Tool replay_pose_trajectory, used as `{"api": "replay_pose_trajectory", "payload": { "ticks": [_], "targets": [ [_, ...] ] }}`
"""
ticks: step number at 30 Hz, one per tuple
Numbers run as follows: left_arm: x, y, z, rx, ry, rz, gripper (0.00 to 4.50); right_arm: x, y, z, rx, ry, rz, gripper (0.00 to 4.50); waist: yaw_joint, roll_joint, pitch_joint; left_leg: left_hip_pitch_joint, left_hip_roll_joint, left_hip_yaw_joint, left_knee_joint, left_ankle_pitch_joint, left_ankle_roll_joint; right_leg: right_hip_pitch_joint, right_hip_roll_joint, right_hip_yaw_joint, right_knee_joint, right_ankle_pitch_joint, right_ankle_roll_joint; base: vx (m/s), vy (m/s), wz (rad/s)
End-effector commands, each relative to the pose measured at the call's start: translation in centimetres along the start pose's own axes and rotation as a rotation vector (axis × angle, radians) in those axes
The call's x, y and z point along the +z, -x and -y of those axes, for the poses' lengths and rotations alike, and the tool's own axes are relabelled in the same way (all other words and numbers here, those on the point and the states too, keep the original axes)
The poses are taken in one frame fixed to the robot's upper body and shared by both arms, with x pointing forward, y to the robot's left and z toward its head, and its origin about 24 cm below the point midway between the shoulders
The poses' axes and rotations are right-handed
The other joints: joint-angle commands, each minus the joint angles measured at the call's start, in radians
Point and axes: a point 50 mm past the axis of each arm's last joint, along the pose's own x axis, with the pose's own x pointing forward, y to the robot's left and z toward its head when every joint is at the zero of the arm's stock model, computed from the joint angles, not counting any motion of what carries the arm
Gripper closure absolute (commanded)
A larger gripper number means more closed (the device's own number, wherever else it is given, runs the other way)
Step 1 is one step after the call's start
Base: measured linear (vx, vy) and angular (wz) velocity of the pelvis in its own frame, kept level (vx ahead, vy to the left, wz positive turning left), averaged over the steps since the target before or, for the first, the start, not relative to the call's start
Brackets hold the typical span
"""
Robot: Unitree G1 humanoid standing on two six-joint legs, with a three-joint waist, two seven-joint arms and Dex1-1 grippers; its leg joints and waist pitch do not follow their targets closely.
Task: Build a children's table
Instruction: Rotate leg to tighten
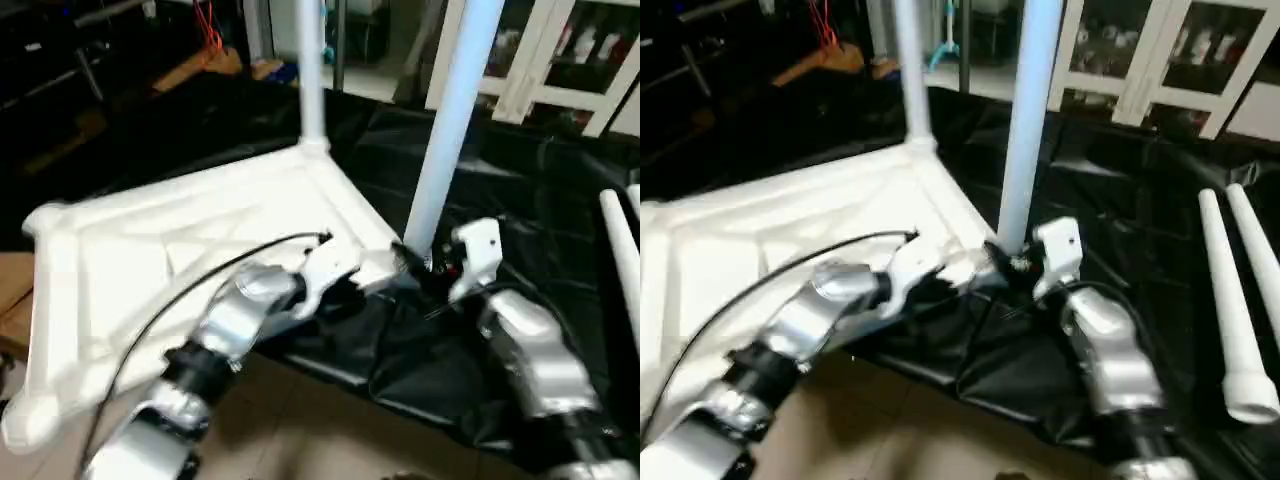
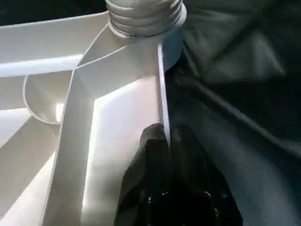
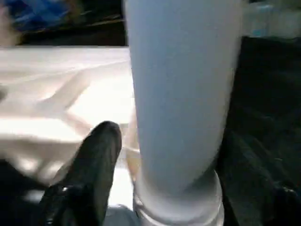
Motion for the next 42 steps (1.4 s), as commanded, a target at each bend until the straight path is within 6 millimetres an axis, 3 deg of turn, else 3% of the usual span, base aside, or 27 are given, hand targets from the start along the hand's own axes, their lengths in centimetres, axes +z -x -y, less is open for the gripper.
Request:
{"api": "replay_pose_trajectory", "payload": {
  "ticks": [1,7,10,13,15,22,27,34,37,38,40,42],
  "targets": [
    [0.9,-0.1,1.2,-0.116,-0.078,0.042,4.50,0.7,0.8,-0.8,0.181,0.036,-0.020,0.97,0.013,-0.013,-0.055,0.031,0.113,-0.063,-0.097,-0.224,0.081,0.032,-0.078,0.050,-0.060,-0.186,-0.216,0.000,0.000,0.00],
    [1.0,0.7,2.3,-0.231,-0.069,0.113,4.50,1.5,4.2,0.2,0.327,0.074,-0.072,0.95,0.040,-0.017,-0.056,0.027,0.112,-0.060,-0.094,-0.154,0.098,0.034,-0.083,0.054,-0.050,-0.112,-0.237,0.000,0.000,0.00],
    [1.1,0.8,2.6,-0.263,-0.079,0.137,4.50,1.5,5.0,0.6,0.356,0.074,-0.080,0.95,0.046,-0.021,-0.052,0.028,0.110,-0.058,-0.095,-0.196,0.086,0.031,-0.085,0.054,-0.060,-0.198,-0.227,0.000,0.000,0.00],
    [1.1,0.9,2.6,-0.273,-0.084,0.135,4.50,1.6,5.3,0.8,0.384,0.054,-0.073,0.95,0.046,-0.020,-0.052,0.031,0.111,-0.060,-0.097,-0.212,0.067,0.028,-0.081,0.054,-0.063,-0.232,-0.215,0.000,0.000,0.00],
    [1.1,1.0,2.6,-0.277,-0.085,0.134,4.50,1.7,5.3,0.9,0.395,0.039,-0.064,1.22,0.046,-0.020,-0.054,0.031,0.111,-0.060,-0.097,-0.205,0.066,0.028,-0.081,0.053,-0.060,-0.219,-0.215,0.000,0.000,0.00],
    [1.1,1.2,2.6,-0.288,-0.084,0.134,4.50,1.6,5.6,1.0,0.441,-0.034,-0.067,1.74,0.050,-0.020,-0.059,0.026,0.109,-0.059,-0.089,-0.135,0.106,0.034,-0.083,0.052,-0.052,-0.143,-0.230,0.000,0.000,0.00],
    [1.0,1.2,2.6,-0.294,-0.082,0.128,4.50,1.5,5.9,1.1,0.456,-0.063,-0.083,2.27,0.052,-0.019,-0.059,0.029,0.109,-0.059,-0.091,-0.154,0.092,0.032,-0.081,0.050,-0.055,-0.180,-0.224,0.000,0.000,0.00],
    [0.9,1.1,2.7,-0.302,-0.082,0.119,4.50,1.3,6.1,1.1,0.458,-0.080,-0.100,2.49,0.057,-0.020,-0.061,0.029,0.109,-0.058,-0.088,-0.131,0.093,0.033,-0.082,0.050,-0.051,-0.153,-0.226,0.000,0.000,0.00],
    [0.7,0.9,2.7,-0.283,-0.090,0.086,4.50,0.5,5.3,1.4,0.358,-0.051,-0.136,2.50,0.056,-0.020,-0.060,0.028,0.108,-0.058,-0.088,-0.130,0.093,0.032,-0.081,0.050,-0.051,-0.159,-0.225,0.000,0.000,0.00],
    [0.6,0.7,2.5,-0.253,-0.093,0.058,4.50,0.1,4.8,1.6,0.297,-0.034,-0.156,2.51,0.056,-0.015,-0.063,0.029,0.108,-0.059,-0.087,-0.130,0.088,0.031,-0.081,0.049,-0.050,-0.162,-0.226,0.000,0.000,0.00],
    [0.4,0.1,1.8,-0.176,-0.083,0.009,4.50,-0.8,3.7,1.8,0.174,-0.020,-0.190,2.53,0.046,-0.018,-0.060,0.027,0.107,-0.060,-0.090,-0.141,0.072,0.029,-0.078,0.049,-0.053,-0.177,-0.223,0.000,0.000,0.00],
    [0.8,-0.9,0.8,-0.044,-0.018,-0.027,4.50,-1.9,1.8,2.1,-0.078,-0.044,-0.210,2.55,0.029,-0.015,-0.057,0.029,0.100,-0.060,-0.094,-0.183,0.031,0.024,-0.074,0.048,-0.061,-0.237,-0.216,0.000,0.000,0.00]
  ]
}}
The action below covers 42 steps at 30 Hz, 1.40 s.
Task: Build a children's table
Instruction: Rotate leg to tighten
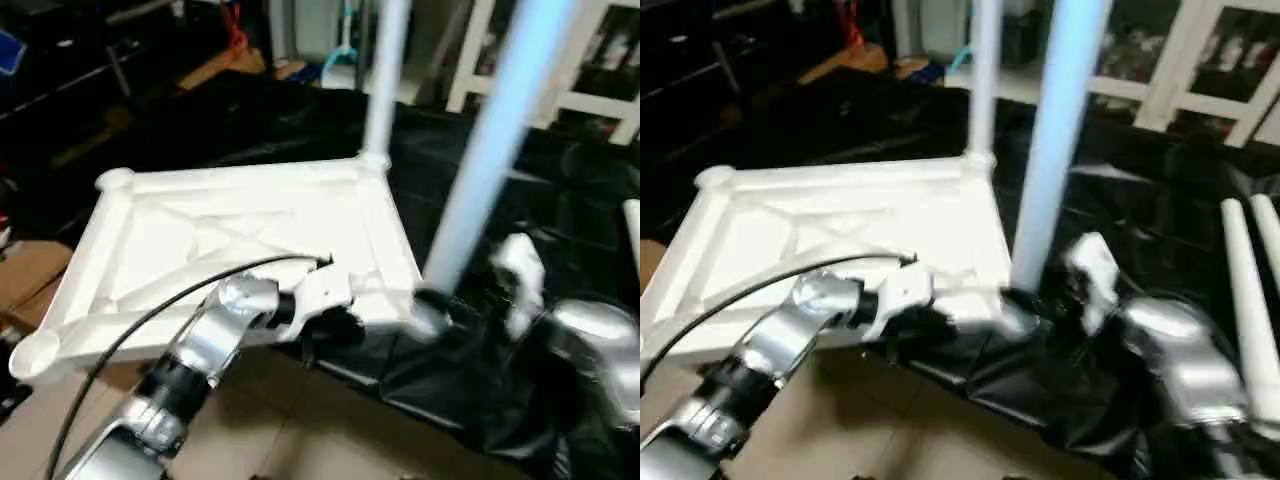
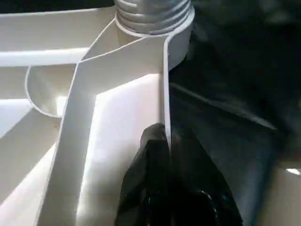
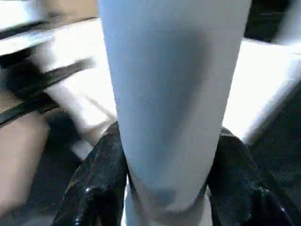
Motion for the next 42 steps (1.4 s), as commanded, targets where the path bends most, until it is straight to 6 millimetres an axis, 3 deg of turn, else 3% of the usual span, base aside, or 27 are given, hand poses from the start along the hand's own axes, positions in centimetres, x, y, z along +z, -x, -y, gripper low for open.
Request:
{"api": "replay_pose_trajectory", "payload": {
  "ticks": [1,2,4,6,7,12,16,19,21,23,24,25,26,27,30,32,33,38,42],
  "targets": [
    [1.4,-1.5,-0.5,0.101,0.056,-0.002,4.50,-3.0,-0.9,1.3,-0.367,-0.068,-0.130,2.56,-0.007,-0.021,-0.054,0.026,0.100,-0.066,-0.096,-0.221,0.004,0.024,-0.076,0.044,-0.068,-0.281,-0.206,0.000,0.000,0.00],
    [1.6,-1.7,-0.6,0.127,0.076,0.000,4.50,-3.2,-1.2,1.4,-0.418,-0.082,-0.126,2.57,-0.011,-0.019,-0.053,0.027,0.100,-0.065,-0.097,-0.233,-0.010,0.022,-0.077,0.047,-0.068,-0.292,-0.203,0.000,0.000,0.00],
    [3.5,-3.5,-1.1,0.240,0.218,0.041,4.50,-4.1,-4.0,0.2,-0.653,-0.176,-0.098,2.58,-0.027,-0.017,-0.055,0.029,0.097,-0.067,-0.098,-0.268,-0.048,0.016,-0.076,0.047,-0.072,-0.309,-0.197,0.000,0.000,0.00],
    [4.7,-4.4,-1.1,0.276,0.248,0.071,4.50,-4.4,-6.2,-1.2,-0.683,-0.219,-0.092,2.59,-0.034,-0.015,-0.058,0.031,0.094,-0.070,-0.099,-0.292,-0.061,0.011,-0.077,0.046,-0.075,-0.301,-0.197,0.000,0.000,0.00],
    [5.0,-4.6,-1.2,0.284,0.245,0.074,4.50,-4.5,-6.8,-1.5,-0.688,-0.228,-0.096,2.59,-0.036,-0.018,-0.059,0.029,0.093,-0.070,-0.099,-0.291,-0.050,0.020,-0.076,0.044,-0.076,-0.273,-0.196,0.000,0.000,0.00],
    [5.8,-4.8,-1.5,0.304,0.236,0.096,4.50,-3.1,-9.2,-2.7,-0.623,-0.203,-0.034,2.59,-0.038,-0.024,-0.062,0.017,0.090,-0.064,-0.089,-0.230,0.033,0.029,-0.081,0.044,-0.073,-0.212,-0.209,0.000,0.000,0.00],
    [4.5,-4.1,-1.5,0.300,0.225,0.071,4.50,-1.1,-9.3,-3.1,-0.492,-0.176,0.114,2.59,-0.036,-0.023,-0.063,0.014,0.098,-0.066,-0.089,-0.175,0.078,0.034,-0.080,0.042,-0.063,-0.159,-0.215,0.000,0.000,0.00],
    [4.2,-3.8,-1.5,0.282,0.189,0.085,4.50,-0.8,-9.1,-3.2,-0.425,-0.136,0.124,1.89,-0.035,-0.024,-0.065,0.015,0.097,-0.063,-0.084,-0.134,0.108,0.035,-0.080,0.042,-0.057,-0.110,-0.236,0.000,0.000,0.00],
    [3.8,-3.2,-1.4,0.247,0.166,0.110,4.50,-0.4,-8.2,-2.8,-0.384,-0.139,0.156,1.83,-0.033,-0.024,-0.063,0.011,0.099,-0.064,-0.084,-0.137,0.125,0.039,-0.081,0.043,-0.057,-0.117,-0.237,0.000,0.000,0.00],
    [2.9,-1.9,-1.1,0.177,0.099,0.143,4.50,0.5,-5.9,-2.1,-0.296,-0.140,0.203,1.63,-0.026,-0.026,-0.063,0.010,0.101,-0.067,-0.084,-0.132,0.138,0.044,-0.082,0.043,-0.057,-0.118,-0.228,0.000,0.000,0.00],
    [2.6,-1.5,-1.0,0.157,0.077,0.147,4.50,0.6,-5.4,-2.0,-0.265,-0.135,0.203,1.44,-0.026,-0.024,-0.062,0.011,0.104,-0.067,-0.085,-0.131,0.149,0.041,-0.081,0.044,-0.054,-0.113,-0.227,0.000,0.000,0.00],
    [2.0,-0.7,-0.7,0.107,0.041,0.152,4.50,0.8,-4.1,-1.7,-0.197,-0.091,0.199,1.44,-0.025,-0.019,-0.062,0.014,0.104,-0.069,-0.087,-0.137,0.146,0.040,-0.077,0.041,-0.056,-0.126,-0.223,0.000,0.000,0.00],
    [1.8,-0.5,-0.7,0.093,0.035,0.151,4.50,0.8,-3.8,-1.7,-0.172,-0.083,0.197,1.37,-0.026,-0.021,-0.061,0.012,0.105,-0.067,-0.087,-0.146,0.146,0.042,-0.079,0.042,-0.056,-0.129,-0.223,0.000,0.000,0.00],
    [1.4,0.7,-0.2,0.027,-0.020,0.175,4.50,0.8,-1.6,-1.8,-0.004,-0.039,0.150,1.24,-0.022,-0.013,-0.057,0.016,0.106,-0.068,-0.090,-0.163,0.139,0.039,-0.078,0.043,-0.056,-0.147,-0.222,0.000,0.000,0.00],
    [1.6,1.3,0.1,-0.008,-0.025,0.204,4.50,0.7,-0.3,-1.9,0.098,-0.008,0.105,0.97,-0.008,-0.013,-0.054,0.021,0.110,-0.064,-0.095,-0.203,0.109,0.034,-0.078,0.046,-0.059,-0.188,-0.216,0.000,0.000,0.00],
    [1.7,2.0,0.9,-0.099,0.013,0.234,4.50,0.3,2.2,-1.6,0.205,-0.022,0.016,0.81,-0.003,-0.013,-0.054,0.024,0.109,-0.063,-0.095,-0.214,0.090,0.031,-0.080,0.048,-0.062,-0.208,-0.219,0.000,0.000,0.00],
    [1.7,2.1,1.1,-0.123,0.011,0.231,4.50,0.3,2.7,-1.4,0.213,-0.026,0.000,0.70,0.007,-0.018,-0.054,0.024,0.114,-0.064,-0.095,-0.202,0.088,0.036,-0.085,0.051,-0.059,-0.205,-0.220,0.000,0.000,0.00],
    [1.3,2.1,1.5,-0.189,-0.016,0.223,4.50,0.2,3.7,-0.5,0.211,0.011,-0.034,0.63,0.017,-0.016,-0.053,0.028,0.107,-0.058,-0.093,-0.193,0.077,0.023,-0.080,0.050,-0.065,-0.228,-0.211,0.000,0.000,0.00],
    [1.2,2.1,1.6,-0.210,-0.020,0.206,4.50,0.1,3.5,-0.3,0.219,0.022,-0.038,0.63,0.020,-0.015,-0.055,0.026,0.106,-0.059,-0.092,-0.180,0.071,0.027,-0.080,0.049,-0.063,-0.221,-0.210,0.000,0.000,0.00]
  ]
}}
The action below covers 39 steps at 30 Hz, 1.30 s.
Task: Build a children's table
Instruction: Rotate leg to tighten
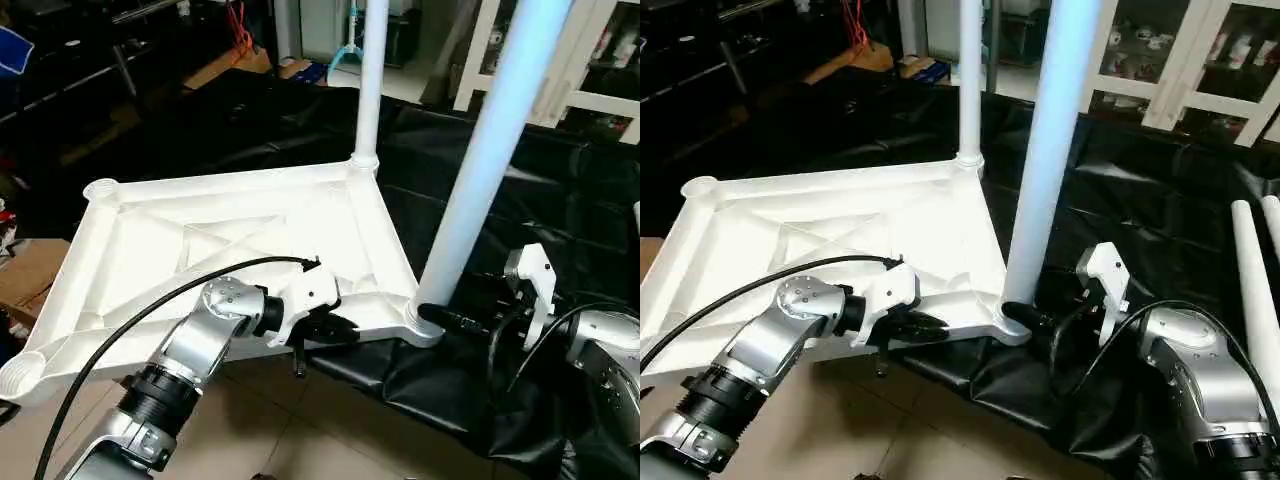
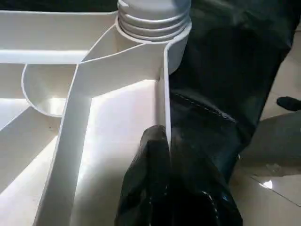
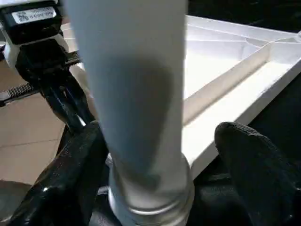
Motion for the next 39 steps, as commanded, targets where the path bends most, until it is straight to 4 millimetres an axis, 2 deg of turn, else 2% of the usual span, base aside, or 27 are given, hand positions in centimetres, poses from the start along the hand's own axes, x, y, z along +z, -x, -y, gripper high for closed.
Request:
{"api": "replay_pose_trajectory", "payload": {
  "ticks": [1,3,4,7,14,15,19,21,22,23,24,25,27,28,29,31,32,35,37,38,39],
  "targets": [
    [2.3,-0.1,0.0,-0.052,-0.080,0.101,4.50,0.5,-0.3,0.2,0.005,0.024,0.009,0.63,0.000,-0.021,-0.059,0.029,0.106,-0.061,-0.091,-0.168,0.072,0.028,-0.078,0.049,-0.059,-0.204,-0.213,0.000,0.000,0.00],
    [2.4,-0.2,0.1,-0.061,-0.079,0.099,4.50,0.5,-0.6,0.1,0.034,0.002,0.021,0.63,-0.001,-0.024,-0.061,0.028,0.106,-0.061,-0.089,-0.151,0.082,0.030,-0.078,0.048,-0.054,-0.173,-0.220,0.000,0.000,0.00],
    [2.4,-0.2,0.1,-0.064,-0.080,0.099,4.50,0.5,-0.6,0.0,0.046,-0.001,0.022,0.90,0.000,-0.025,-0.062,0.027,0.105,-0.060,-0.087,-0.143,0.087,0.031,-0.078,0.048,-0.053,-0.161,-0.222,0.000,0.000,0.00],
    [2.5,-0.2,0.1,-0.066,-0.082,0.100,4.50,0.5,-0.8,0.0,0.070,-0.034,0.024,1.03,0.006,-0.026,-0.063,0.027,0.106,-0.058,-0.085,-0.115,0.107,0.032,-0.078,0.047,-0.050,-0.137,-0.231,0.000,0.000,0.00],
    [2.4,-0.2,0.1,-0.069,-0.084,0.089,4.50,0.4,-0.5,0.4,0.081,-0.055,0.019,1.74,0.017,-0.025,-0.063,0.030,0.106,-0.057,-0.084,-0.127,0.094,0.030,-0.078,0.047,-0.051,-0.159,-0.225,0.000,0.000,0.00],
    [2.4,-0.2,0.2,-0.069,-0.084,0.088,4.50,0.4,-0.5,0.4,0.082,-0.054,0.016,1.83,0.018,-0.029,-0.065,0.029,0.106,-0.057,-0.083,-0.122,0.094,0.032,-0.079,0.047,-0.050,-0.156,-0.226,0.000,0.000,0.00],
    [2.3,-0.2,0.2,-0.068,-0.082,0.086,4.50,0.3,-0.3,0.5,0.076,-0.042,0.006,2.16,0.019,-0.028,-0.066,0.027,0.106,-0.057,-0.080,-0.093,0.109,0.032,-0.079,0.046,-0.046,-0.135,-0.226,0.000,0.000,0.00],
    [2.2,-0.2,0.1,-0.058,-0.077,0.079,4.50,0.1,-0.5,1.0,0.013,-0.028,0.001,2.29,0.018,-0.027,-0.066,0.027,0.105,-0.057,-0.080,-0.098,0.106,0.031,-0.079,0.045,-0.047,-0.146,-0.224,0.000,0.000,0.00],
    [1.9,-0.6,-0.6,0.031,-0.082,0.029,4.50,-1.0,-1.6,1.7,-0.139,-0.003,-0.045,2.37,0.016,-0.025,-0.066,0.027,0.105,-0.058,-0.080,-0.104,0.098,0.029,-0.079,0.045,-0.047,-0.156,-0.223,0.000,0.000,0.00],
    [1.9,-0.7,-0.7,0.044,-0.082,0.021,4.50,-1.2,-1.7,1.8,-0.160,-0.003,-0.050,2.37,0.008,-0.026,-0.062,0.024,0.103,-0.058,-0.083,-0.111,0.090,0.024,-0.075,0.045,-0.049,-0.167,-0.222,0.000,0.000,0.00],
    [1.7,-1.0,-1.4,0.122,-0.081,-0.021,4.50,-2.0,-2.7,2.2,-0.278,-0.003,-0.078,2.47,0.002,-0.026,-0.060,0.024,0.101,-0.061,-0.085,-0.141,0.066,0.026,-0.075,0.044,-0.055,-0.212,-0.214,0.000,0.000,0.00],
    [1.6,-1.3,-1.9,0.170,-0.061,-0.047,4.50,-2.4,-3.4,2.4,-0.363,-0.031,-0.082,2.51,-0.008,-0.028,-0.060,0.029,0.096,-0.060,-0.085,-0.177,0.038,0.022,-0.074,0.045,-0.060,-0.249,-0.207,0.000,0.000,0.00],
    [2.0,-2.0,-2.6,0.261,0.001,-0.053,4.50,-3.0,-4.7,2.7,-0.514,-0.070,-0.075,2.54,-0.022,-0.028,-0.059,0.030,0.098,-0.064,-0.090,-0.204,0.002,0.022,-0.074,0.046,-0.060,-0.269,-0.207,0.000,0.000,0.00],
    [2.4,-2.7,-3.1,0.324,0.042,-0.050,4.50,-3.3,-5.5,3.0,-0.628,-0.078,-0.081,2.56,-0.026,-0.029,-0.061,0.031,0.098,-0.066,-0.091,-0.216,-0.008,0.025,-0.075,0.046,-0.063,-0.266,-0.206,0.000,0.000,0.00],
    [2.5,-2.8,-3.2,0.341,0.056,-0.046,4.50,-3.3,-5.8,3.0,-0.657,-0.077,-0.082,2.57,-0.031,-0.029,-0.060,0.030,0.098,-0.063,-0.092,-0.220,-0.012,0.021,-0.072,0.047,-0.062,-0.262,-0.208,0.000,0.000,0.00],
    [4.3,-4.7,-3.8,0.462,0.156,0.015,4.50,-3.0,-8.2,3.1,-0.901,-0.118,-0.040,2.59,-0.041,-0.027,-0.063,0.032,0.094,-0.065,-0.091,-0.232,-0.034,0.021,-0.074,0.046,-0.066,-0.257,-0.212,0.000,0.000,0.00],
    [4.6,-4.9,-3.9,0.471,0.157,0.028,4.50,-2.9,-8.5,3.0,-0.918,-0.121,-0.029,2.59,-0.043,-0.028,-0.063,0.032,0.092,-0.063,-0.090,-0.234,-0.031,0.019,-0.072,0.046,-0.067,-0.256,-0.211,0.000,0.000,0.00],
    [5.9,-5.9,-3.9,0.505,0.151,0.080,4.50,-1.8,-10.8,2.5,-0.930,-0.106,0.022,2.59,-0.039,-0.028,-0.070,0.028,0.091,-0.061,-0.085,-0.188,0.008,0.026,-0.074,0.045,-0.061,-0.170,-0.217,0.000,0.000,0.00],
    [6.3,-6.3,-3.8,0.503,0.136,0.086,4.50,-0.8,-12.5,2.0,-0.881,-0.085,0.056,2.59,-0.035,-0.028,-0.074,0.023,0.090,-0.058,-0.078,-0.117,0.062,0.033,-0.076,0.044,-0.052,-0.087,-0.232,0.000,0.000,0.00],
    [6.3,-6.3,-3.8,0.500,0.133,0.083,4.50,-0.4,-13.0,1.8,-0.851,-0.089,0.083,2.59,-0.036,-0.029,-0.074,0.020,0.089,-0.058,-0.076,-0.103,0.078,0.033,-0.077,0.044,-0.049,-0.070,-0.237,0.000,0.000,0.00],
    [5.9,-6.2,-3.8,0.504,0.136,0.064,4.50,0.4,-13.8,1.1,-0.761,-0.103,0.161,2.59,-0.032,-0.030,-0.076,0.019,0.091,-0.058,-0.073,-0.068,0.102,0.037,-0.078,0.043,-0.045,-0.040,-0.242,0.000,0.000,0.00]
  ]
}}
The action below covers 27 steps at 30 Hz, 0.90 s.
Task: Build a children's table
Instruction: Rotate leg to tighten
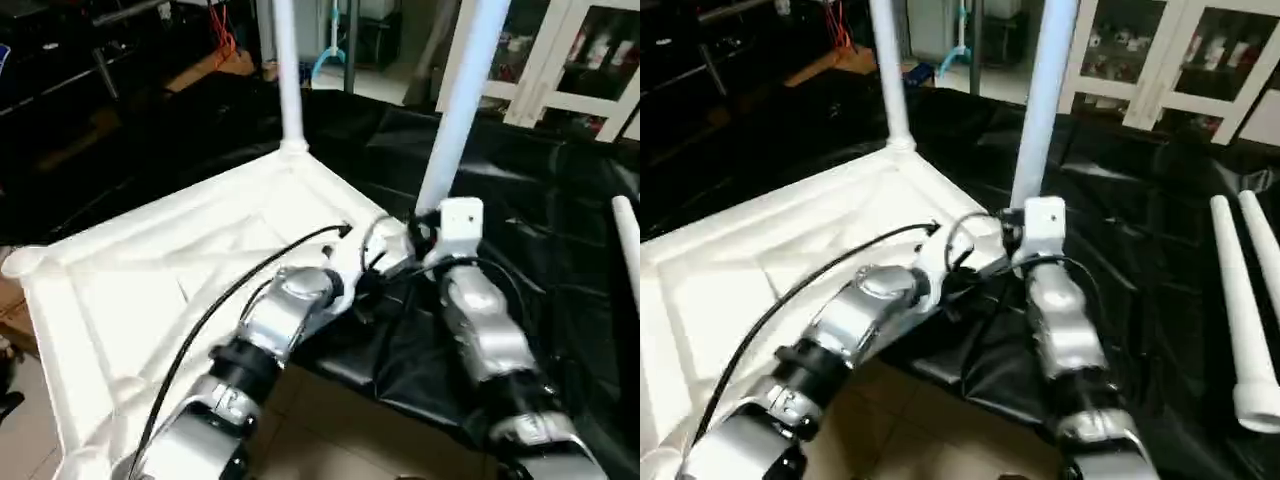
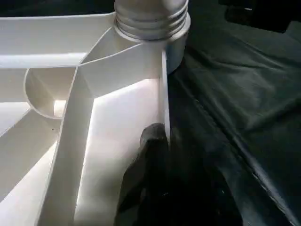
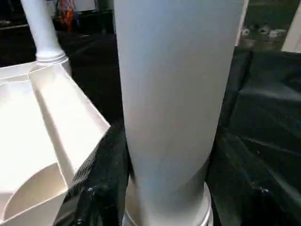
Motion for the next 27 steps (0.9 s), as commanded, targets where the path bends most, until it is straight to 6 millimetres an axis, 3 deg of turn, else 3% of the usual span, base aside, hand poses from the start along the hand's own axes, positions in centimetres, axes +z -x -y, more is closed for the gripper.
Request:
{"api": "replay_pose_trajectory", "payload": {
  "ticks": [1,2,3,6,11,14,18,20,22,27],
  "targets": [
    [2.4,-0.2,0.4,-0.023,-0.048,0.092,4.50,-1.2,0.3,-2.4,0.129,-0.036,-0.029,2.59,0.002,-0.018,-0.073,0.020,0.092,-0.057,-0.071,-0.054,0.122,0.040,-0.080,0.044,-0.043,-0.018,-0.246,0.000,0.000,0.00],
    [2.4,-0.1,0.4,-0.022,-0.050,0.089,4.50,-1.1,0.3,-2.6,0.142,-0.041,-0.022,2.59,0.002,-0.017,-0.074,0.019,0.092,-0.057,-0.070,-0.041,0.133,0.042,-0.079,0.044,-0.041,-0.008,-0.248,0.000,0.000,0.00],
    [2.1,0.1,0.2,-0.031,-0.057,0.089,4.50,-1.0,0.6,-2.6,0.185,-0.023,-0.005,2.24,0.003,-0.013,-0.075,0.019,0.094,-0.059,-0.069,-0.017,0.149,0.041,-0.078,0.042,-0.038,0.006,-0.250,0.000,0.000,0.00],
    [1.8,0.7,-0.1,-0.065,-0.086,0.118,4.50,-1.0,1.2,-1.9,0.234,0.052,0.005,1.87,0.006,-0.016,-0.073,0.020,0.096,-0.059,-0.068,-0.015,0.167,0.039,-0.075,0.040,-0.039,-0.014,-0.248,0.000,0.000,0.00],
    [0.9,2.4,-0.5,-0.169,-0.156,0.183,4.50,0.1,2.6,-0.2,0.346,0.026,0.057,1.45,0.004,-0.016,-0.067,0.018,0.098,-0.060,-0.075,-0.104,0.146,0.038,-0.078,0.043,-0.050,-0.114,-0.234,0.000,0.000,0.00],
    [-0.5,4.8,-0.5,-0.317,-0.214,0.204,4.50,1.0,5.0,2.3,0.544,0.096,0.086,1.14,0.013,-0.017,-0.065,0.018,0.104,-0.064,-0.078,-0.131,0.144,0.044,-0.078,0.044,-0.047,-0.125,-0.221,0.000,0.000,0.00],
    [-1.7,6.9,-0.2,-0.489,-0.211,0.192,4.50,1.6,7.7,4.5,0.740,0.152,0.036,0.91,0.025,-0.009,-0.064,0.023,0.106,-0.061,-0.080,-0.126,0.147,0.035,-0.074,0.047,-0.045,-0.117,-0.224,0.000,0.000,0.00],
    [-2.1,7.4,-0.2,-0.536,-0.196,0.175,4.50,1.8,8.4,5.3,0.784,0.158,0.020,0.80,0.029,-0.008,-0.060,0.025,0.107,-0.059,-0.084,-0.145,0.132,0.031,-0.073,0.048,-0.046,-0.136,-0.228,0.000,0.000,0.00],
    [-2.2,7.4,-0.2,-0.557,-0.169,0.177,4.50,1.7,9.0,6.0,0.823,0.141,0.011,0.80,0.036,-0.011,-0.056,0.033,0.105,-0.054,-0.086,-0.214,0.091,0.024,-0.075,0.051,-0.059,-0.215,-0.220,0.000,0.000,0.00],
    [-1.9,7.2,0.1,-0.569,-0.181,0.198,4.50,1.1,9.9,6.8,0.863,0.159,-0.027,0.80,0.040,-0.014,-0.057,0.030,0.103,-0.055,-0.088,-0.216,0.062,0.024,-0.075,0.053,-0.060,-0.237,-0.202,0.000,0.000,0.00]
  ]
}}
